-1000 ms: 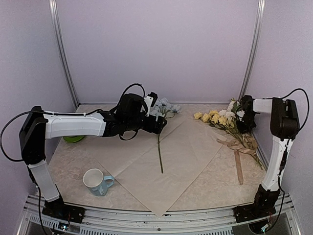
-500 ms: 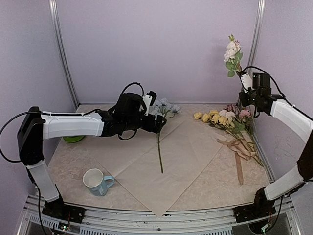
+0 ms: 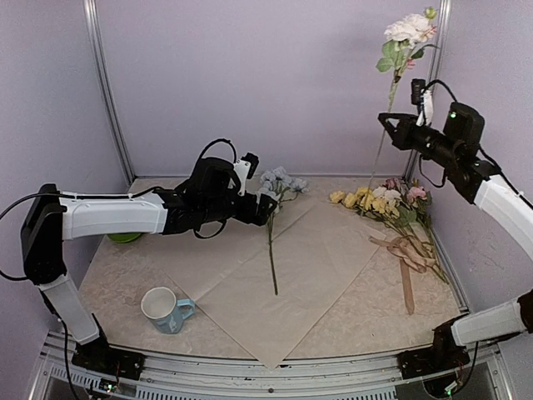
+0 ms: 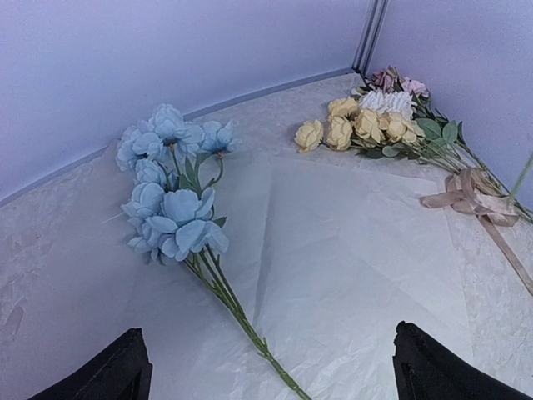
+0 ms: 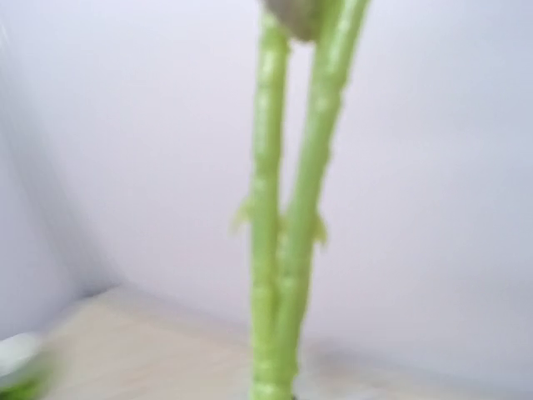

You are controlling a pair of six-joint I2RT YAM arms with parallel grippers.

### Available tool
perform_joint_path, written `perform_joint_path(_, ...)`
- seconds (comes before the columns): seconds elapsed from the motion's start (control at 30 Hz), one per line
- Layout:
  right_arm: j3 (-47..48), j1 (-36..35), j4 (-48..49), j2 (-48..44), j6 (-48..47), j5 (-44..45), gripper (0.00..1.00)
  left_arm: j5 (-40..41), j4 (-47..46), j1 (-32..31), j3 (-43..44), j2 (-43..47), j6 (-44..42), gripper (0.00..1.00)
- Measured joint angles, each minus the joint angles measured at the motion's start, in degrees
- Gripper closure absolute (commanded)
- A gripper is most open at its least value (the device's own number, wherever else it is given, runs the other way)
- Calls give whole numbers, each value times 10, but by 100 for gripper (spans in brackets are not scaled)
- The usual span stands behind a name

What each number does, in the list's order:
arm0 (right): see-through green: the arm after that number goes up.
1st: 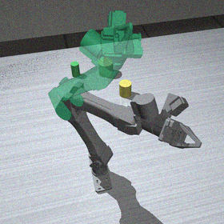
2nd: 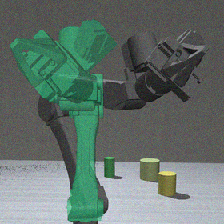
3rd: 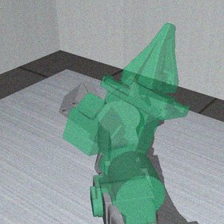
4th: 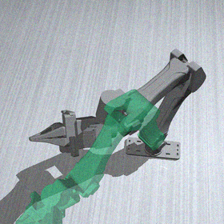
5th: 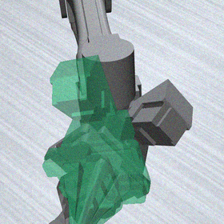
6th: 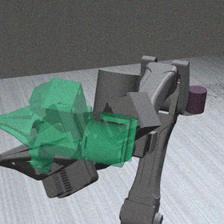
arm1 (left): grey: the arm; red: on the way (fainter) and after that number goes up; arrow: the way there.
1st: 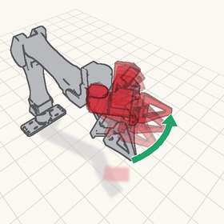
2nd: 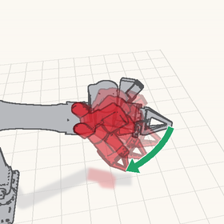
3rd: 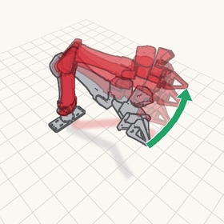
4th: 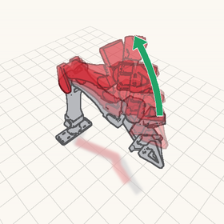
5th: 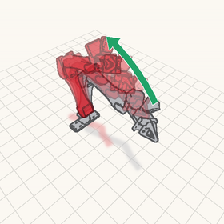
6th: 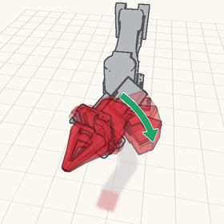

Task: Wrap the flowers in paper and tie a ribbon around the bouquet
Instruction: Place the fake flower on the flattened wrapping paper, then pick up the fake flower from the corner of the board.

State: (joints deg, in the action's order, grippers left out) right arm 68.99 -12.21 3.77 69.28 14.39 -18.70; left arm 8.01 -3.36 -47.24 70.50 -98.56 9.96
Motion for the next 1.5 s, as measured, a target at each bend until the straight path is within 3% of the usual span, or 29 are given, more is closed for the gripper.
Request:
perform_joint_path(0.2,-10,-179,40,194,198,-82,100,2,-1,24,-26,17,10,1)
perform_joint_path(0.37,69,-270,21,360,258,-83,100,14,0,38,-58,42,17,1)
perform_joint_path(0.6,248,-303,-12,511,278,-39,100,13,0,75,-89,69,35,1)
perform_joint_path(0.9,424,-297,-160,638,211,42,94,3,16,99,-95,46,45,1)
perform_joint_path(1.2,405,-294,-217,620,155,118,46,-2,9,107,-95,5,47,1)
perform_joint_path(1.4,363,-276,-253,515,97,139,42,6,32,114,-72,-77,36,1)
perform_joint_path(1.5,294,-235,-257,401,68,133,43,6,39,115,-72,-82,33,1)
